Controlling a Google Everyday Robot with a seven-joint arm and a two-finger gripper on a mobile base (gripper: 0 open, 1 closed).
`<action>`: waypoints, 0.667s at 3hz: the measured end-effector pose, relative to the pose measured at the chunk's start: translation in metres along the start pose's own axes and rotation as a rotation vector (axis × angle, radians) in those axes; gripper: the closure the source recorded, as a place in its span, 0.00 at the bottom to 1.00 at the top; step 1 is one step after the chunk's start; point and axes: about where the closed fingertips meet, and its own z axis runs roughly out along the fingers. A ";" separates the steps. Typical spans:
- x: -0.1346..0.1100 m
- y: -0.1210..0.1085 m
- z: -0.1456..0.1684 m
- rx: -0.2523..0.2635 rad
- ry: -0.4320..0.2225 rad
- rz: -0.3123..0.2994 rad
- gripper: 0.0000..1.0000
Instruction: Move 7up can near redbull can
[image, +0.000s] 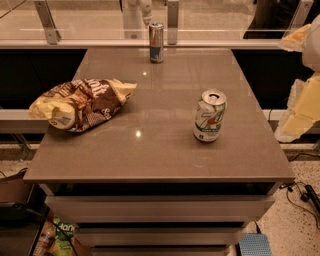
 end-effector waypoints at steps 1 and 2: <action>0.010 -0.007 -0.001 0.024 -0.119 0.030 0.00; 0.015 -0.014 0.009 0.029 -0.271 0.055 0.00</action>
Offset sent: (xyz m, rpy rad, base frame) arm 0.0251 -0.0222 -0.0185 0.4724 -0.1461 0.0607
